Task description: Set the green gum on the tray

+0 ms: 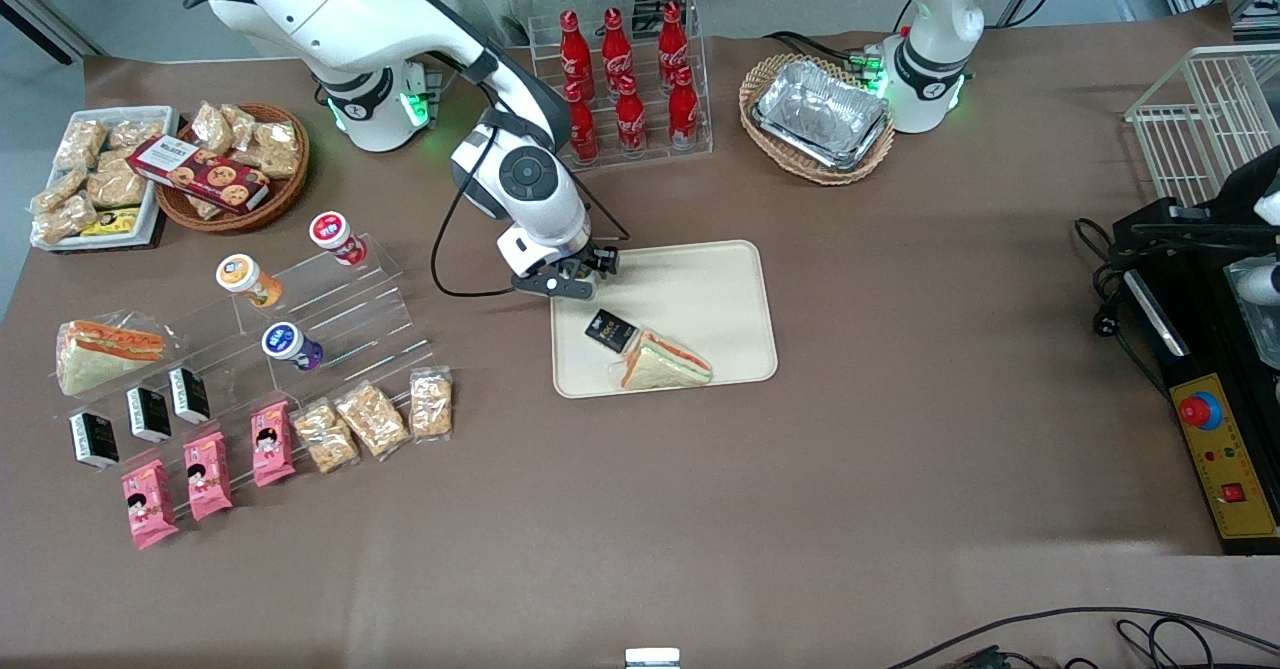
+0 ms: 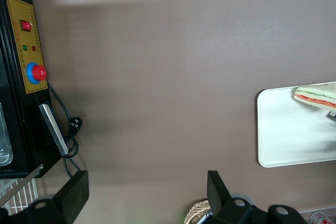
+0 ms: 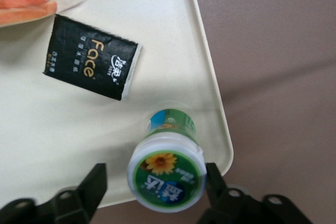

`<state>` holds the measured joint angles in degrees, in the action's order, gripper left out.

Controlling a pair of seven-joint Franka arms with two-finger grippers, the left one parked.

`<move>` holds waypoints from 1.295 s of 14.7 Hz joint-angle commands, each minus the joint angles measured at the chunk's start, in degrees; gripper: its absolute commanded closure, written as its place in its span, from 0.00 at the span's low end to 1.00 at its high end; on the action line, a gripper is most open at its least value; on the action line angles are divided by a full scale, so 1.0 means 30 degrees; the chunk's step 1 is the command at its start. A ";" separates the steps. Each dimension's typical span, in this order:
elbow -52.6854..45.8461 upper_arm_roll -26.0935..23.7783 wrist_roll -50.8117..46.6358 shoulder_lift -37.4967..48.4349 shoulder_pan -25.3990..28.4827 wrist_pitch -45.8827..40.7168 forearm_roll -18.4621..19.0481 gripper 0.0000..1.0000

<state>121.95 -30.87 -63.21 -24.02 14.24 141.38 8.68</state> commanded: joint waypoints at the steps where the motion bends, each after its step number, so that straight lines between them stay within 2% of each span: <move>1: 0.0132 -0.0080 -0.0901 0.0504 -0.0175 0.0219 0.0563 0.01; 5: 0.0015 -0.0196 -0.0174 0.3721 -0.1110 -0.3054 0.0212 0.01; 6: -0.0159 -0.0168 0.0613 0.4687 -0.1346 -0.4224 -0.0775 0.01; 8: -0.1006 0.0007 0.3299 0.6622 -0.2426 -0.6567 -0.3935 0.01; 9: -0.1649 0.0472 0.4911 0.7327 -0.2925 -0.8175 -0.4732 0.01; 12: -0.4223 0.3806 0.7322 0.7890 -0.3018 -1.1522 -0.4683 0.01; 14: -0.5895 0.6092 1.0389 0.7832 -0.3192 -1.3514 -0.4623 0.01; 16: -0.6895 0.7560 1.3263 0.7715 -0.4301 -1.4371 -0.4187 0.00; 19: -0.8125 1.0107 1.6989 0.7161 -0.4454 -1.4461 -0.3161 0.00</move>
<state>103.00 -5.57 -20.10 0.87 0.99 100.24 -3.12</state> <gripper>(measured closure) 0.004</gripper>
